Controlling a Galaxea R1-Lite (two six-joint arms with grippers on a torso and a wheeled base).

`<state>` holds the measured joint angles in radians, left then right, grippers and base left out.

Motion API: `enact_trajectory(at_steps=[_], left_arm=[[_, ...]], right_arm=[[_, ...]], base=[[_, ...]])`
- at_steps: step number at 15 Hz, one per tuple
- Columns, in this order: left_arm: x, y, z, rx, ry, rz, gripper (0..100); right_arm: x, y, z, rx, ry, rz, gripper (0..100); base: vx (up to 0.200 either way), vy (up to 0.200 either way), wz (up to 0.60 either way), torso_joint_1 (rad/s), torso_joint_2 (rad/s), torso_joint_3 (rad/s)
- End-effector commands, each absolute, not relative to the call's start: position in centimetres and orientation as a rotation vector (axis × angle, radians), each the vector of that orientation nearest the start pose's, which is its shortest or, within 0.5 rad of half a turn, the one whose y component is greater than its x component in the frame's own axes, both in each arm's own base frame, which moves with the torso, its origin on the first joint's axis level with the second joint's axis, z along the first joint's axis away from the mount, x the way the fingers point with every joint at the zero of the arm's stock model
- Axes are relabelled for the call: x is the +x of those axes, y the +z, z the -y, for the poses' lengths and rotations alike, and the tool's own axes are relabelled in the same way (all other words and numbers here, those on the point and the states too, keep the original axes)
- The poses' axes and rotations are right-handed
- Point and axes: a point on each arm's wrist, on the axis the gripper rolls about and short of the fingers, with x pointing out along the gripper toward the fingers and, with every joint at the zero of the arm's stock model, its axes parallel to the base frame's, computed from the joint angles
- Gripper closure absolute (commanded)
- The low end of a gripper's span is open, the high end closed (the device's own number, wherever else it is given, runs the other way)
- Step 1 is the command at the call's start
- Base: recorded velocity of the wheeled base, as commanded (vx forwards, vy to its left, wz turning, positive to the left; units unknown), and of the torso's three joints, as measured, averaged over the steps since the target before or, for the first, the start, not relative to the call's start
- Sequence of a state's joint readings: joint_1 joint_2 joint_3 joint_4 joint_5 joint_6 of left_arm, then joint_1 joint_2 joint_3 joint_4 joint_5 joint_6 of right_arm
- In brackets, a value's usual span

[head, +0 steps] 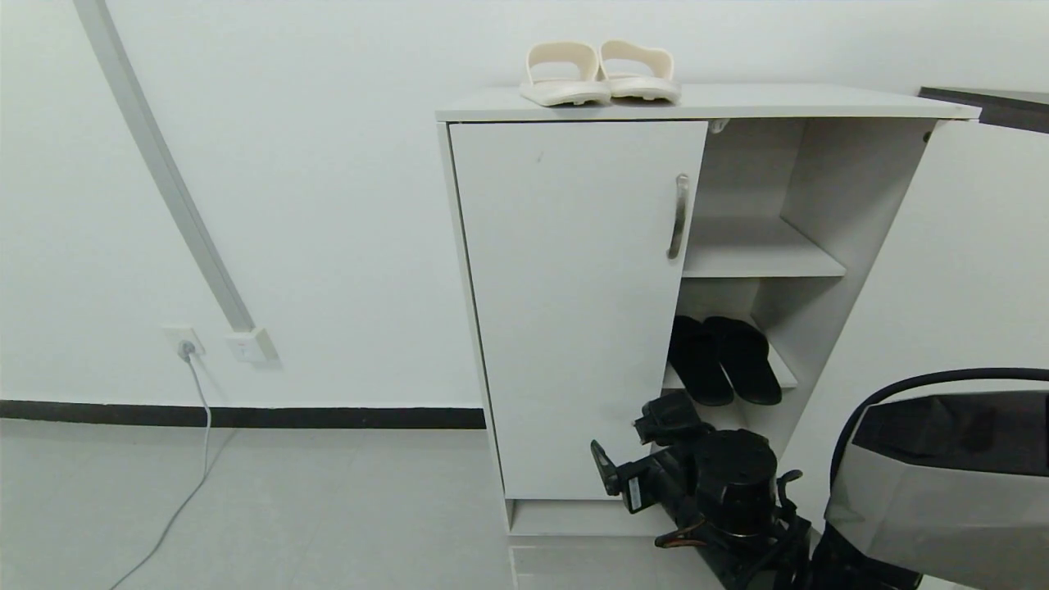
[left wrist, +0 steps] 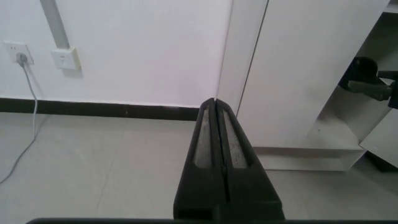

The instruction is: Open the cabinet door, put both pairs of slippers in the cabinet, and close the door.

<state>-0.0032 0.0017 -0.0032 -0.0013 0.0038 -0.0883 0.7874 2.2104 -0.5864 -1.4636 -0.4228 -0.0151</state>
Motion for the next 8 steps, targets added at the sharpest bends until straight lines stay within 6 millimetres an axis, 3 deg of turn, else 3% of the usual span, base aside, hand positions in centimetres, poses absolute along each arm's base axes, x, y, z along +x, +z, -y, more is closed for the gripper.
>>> enact_trajectory(at_steps=[1, 8], left_arm=[[-2.28, 7.66, -0.02, -0.087, 0.001, 0.002, 100], [-2.28, 7.66, -0.02, -0.087, 0.001, 0.002, 100]], right_arm=[[24.87, 4.05, -23.57, -0.119, 0.365, -0.146, 0], [24.93, 3.61, -23.71, -0.123, 0.367, -0.149, 0]], base=[[0.000, 0.000, 0.00, 0.000, 0.00, 0.000], [0.000, 0.000, 0.00, 0.000, 0.00, 0.000]])
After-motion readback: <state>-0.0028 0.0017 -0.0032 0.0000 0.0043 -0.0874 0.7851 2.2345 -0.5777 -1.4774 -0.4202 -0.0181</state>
